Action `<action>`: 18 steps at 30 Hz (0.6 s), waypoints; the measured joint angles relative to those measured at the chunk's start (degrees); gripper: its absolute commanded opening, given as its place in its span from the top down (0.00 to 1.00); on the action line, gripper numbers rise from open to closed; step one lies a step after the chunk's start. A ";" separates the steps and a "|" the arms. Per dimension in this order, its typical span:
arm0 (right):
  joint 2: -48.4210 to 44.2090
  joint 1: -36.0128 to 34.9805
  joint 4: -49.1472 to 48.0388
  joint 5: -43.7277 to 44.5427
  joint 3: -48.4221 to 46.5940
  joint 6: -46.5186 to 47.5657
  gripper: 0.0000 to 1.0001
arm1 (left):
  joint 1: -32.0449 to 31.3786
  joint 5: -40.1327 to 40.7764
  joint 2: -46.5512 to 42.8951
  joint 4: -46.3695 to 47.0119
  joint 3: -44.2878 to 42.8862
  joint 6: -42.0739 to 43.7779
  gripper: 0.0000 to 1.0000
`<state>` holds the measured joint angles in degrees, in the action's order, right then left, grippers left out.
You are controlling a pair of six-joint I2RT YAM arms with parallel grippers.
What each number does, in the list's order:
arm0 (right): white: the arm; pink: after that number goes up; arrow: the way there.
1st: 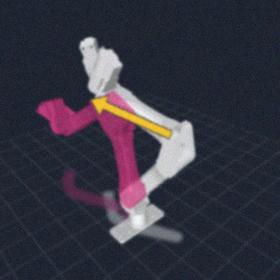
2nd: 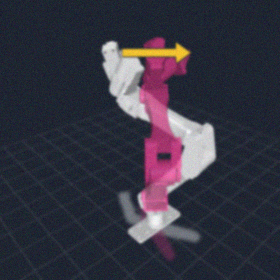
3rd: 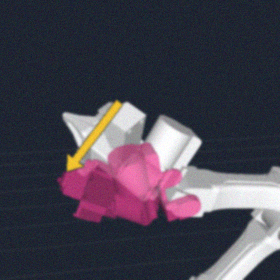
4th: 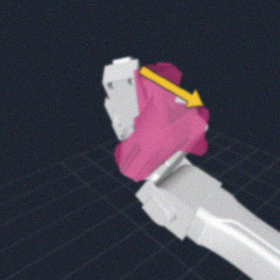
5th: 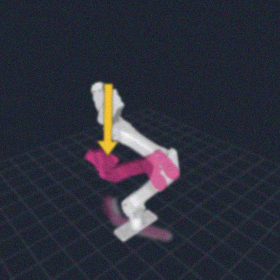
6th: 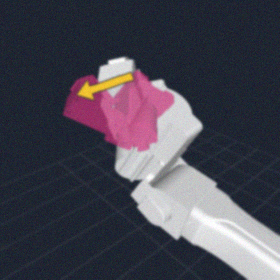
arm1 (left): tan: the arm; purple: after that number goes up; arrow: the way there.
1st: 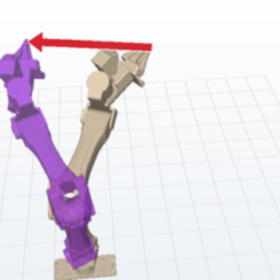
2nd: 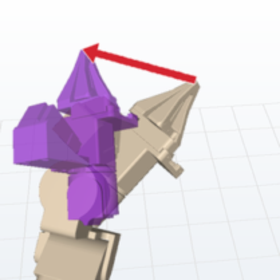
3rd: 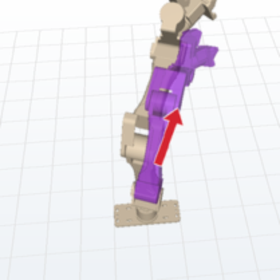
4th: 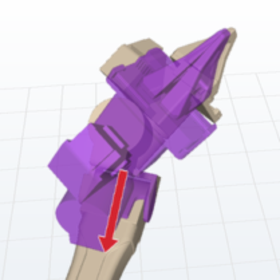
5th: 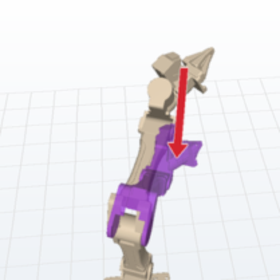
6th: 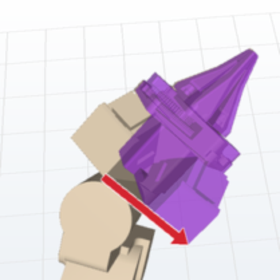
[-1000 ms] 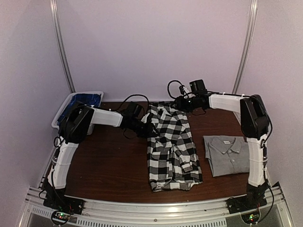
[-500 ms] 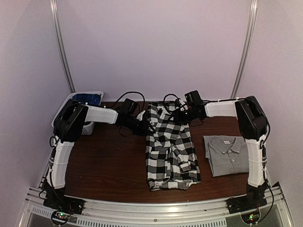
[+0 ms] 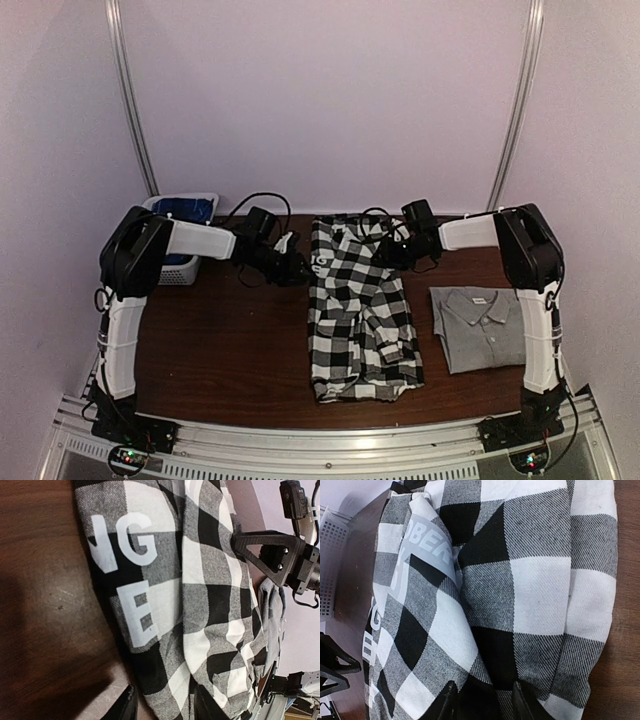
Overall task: Fold and stack the long sleeve shirts
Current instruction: Smooth out the rectangle-folded shirt at the center of the board.
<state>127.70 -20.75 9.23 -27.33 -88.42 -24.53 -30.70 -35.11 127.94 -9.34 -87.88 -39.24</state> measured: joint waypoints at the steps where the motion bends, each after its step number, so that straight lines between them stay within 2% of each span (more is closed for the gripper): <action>1: -0.11 -0.07 0.13 0.39 0.00 0.20 0.60 | -0.02 0.24 0.07 -0.20 -0.20 -0.02 0.60; 9: -3.02 -0.15 2.64 4.26 0.92 1.25 0.58 | -0.04 2.03 6.43 -1.27 -9.25 -0.07 0.62; 16: -8.81 -0.15 4.44 6.95 3.13 2.21 0.57 | -0.04 3.43 7.85 -1.22 -10.27 -1.16 0.74; 18: -10.56 -0.15 4.61 7.37 3.91 2.23 0.57 | -0.07 4.37 7.85 -1.44 -10.27 -1.42 0.74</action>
<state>117.14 -20.91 13.85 -19.97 -84.51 -22.31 -30.76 -30.74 135.79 -10.79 -98.15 -40.66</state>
